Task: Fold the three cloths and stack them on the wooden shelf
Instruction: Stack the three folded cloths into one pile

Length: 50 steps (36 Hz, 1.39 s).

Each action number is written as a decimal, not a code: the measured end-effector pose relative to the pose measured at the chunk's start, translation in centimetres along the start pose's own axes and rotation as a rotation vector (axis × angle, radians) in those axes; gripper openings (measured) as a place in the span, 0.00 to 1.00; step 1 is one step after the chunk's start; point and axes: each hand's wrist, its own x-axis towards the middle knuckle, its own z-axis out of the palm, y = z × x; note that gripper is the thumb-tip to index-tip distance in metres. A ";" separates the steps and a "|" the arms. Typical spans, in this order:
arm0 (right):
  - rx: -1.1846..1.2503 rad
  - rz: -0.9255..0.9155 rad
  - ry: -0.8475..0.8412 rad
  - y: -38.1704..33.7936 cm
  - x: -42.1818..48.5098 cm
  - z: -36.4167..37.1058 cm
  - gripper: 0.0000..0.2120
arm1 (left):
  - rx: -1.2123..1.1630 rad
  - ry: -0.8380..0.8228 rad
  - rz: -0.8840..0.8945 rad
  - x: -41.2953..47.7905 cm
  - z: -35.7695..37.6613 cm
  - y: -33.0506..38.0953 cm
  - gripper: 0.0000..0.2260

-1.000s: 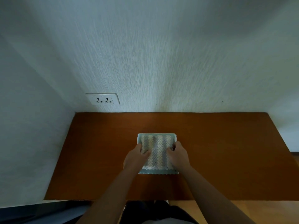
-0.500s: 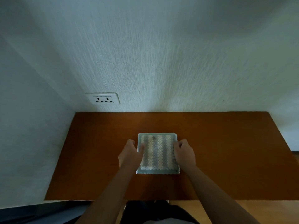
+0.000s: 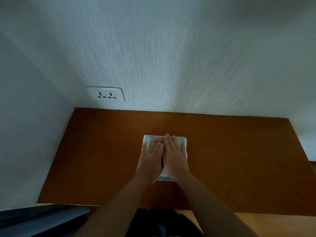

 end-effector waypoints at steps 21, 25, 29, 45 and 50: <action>0.129 0.141 0.083 0.4 -0.4 -2.8 0.31 | -0.153 0.153 -0.189 -0.1 -1.2 -1.4 0.25; -0.038 0.032 0.019 -0.8 -0.1 -1.1 0.29 | -0.060 -0.038 -0.048 0.1 -0.2 -0.7 0.30; -0.049 0.052 -0.020 -0.1 -0.2 0.0 0.28 | -0.045 -0.111 -0.086 -0.2 0.3 -0.9 0.29; 0.706 0.532 0.094 4.2 -1.8 -5.2 0.23 | -0.904 0.301 -0.727 -2.8 -1.1 -4.4 0.19; 0.965 0.780 -0.083 5.3 -2.5 -6.1 0.12 | -1.144 0.027 -0.866 -2.1 -2.1 -4.8 0.17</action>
